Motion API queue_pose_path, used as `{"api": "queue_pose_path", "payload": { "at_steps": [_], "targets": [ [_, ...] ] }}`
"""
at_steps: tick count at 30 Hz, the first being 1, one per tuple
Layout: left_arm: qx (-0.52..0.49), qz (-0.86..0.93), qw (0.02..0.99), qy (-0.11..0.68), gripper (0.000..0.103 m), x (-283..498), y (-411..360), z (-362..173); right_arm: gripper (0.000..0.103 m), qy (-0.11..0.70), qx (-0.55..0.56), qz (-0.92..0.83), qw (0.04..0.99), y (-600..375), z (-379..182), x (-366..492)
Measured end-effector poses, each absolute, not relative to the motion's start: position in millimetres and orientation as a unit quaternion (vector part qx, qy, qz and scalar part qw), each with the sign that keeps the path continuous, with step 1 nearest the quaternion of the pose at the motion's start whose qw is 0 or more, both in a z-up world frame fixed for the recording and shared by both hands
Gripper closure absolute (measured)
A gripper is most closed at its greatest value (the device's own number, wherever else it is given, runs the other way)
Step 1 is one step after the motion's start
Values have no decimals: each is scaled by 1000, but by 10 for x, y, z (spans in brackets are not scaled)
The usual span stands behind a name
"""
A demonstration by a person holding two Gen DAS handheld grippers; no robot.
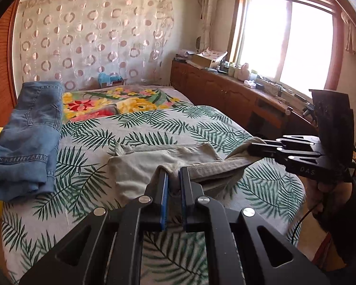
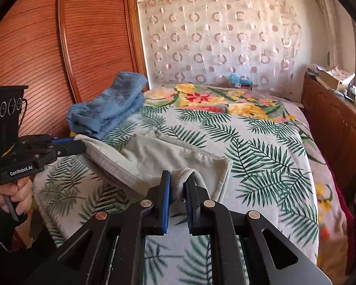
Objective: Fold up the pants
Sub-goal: 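Lift the gripped edge with both grippers and fold it over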
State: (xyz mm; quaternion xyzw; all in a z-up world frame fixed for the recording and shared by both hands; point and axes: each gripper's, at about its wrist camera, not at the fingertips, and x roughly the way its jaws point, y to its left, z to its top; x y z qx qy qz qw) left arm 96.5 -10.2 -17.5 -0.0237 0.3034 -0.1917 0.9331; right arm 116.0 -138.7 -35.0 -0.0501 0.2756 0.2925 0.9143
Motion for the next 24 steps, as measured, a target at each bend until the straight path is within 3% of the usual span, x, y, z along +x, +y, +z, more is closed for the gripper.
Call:
{"api": "queue_pose_path", "payload": {
  "at_steps": [24],
  "targets": [
    [-19,-158,917,365,93,1890,-27,-521,91,331,-47,291,896,-1009,-610,2341]
  ]
}}
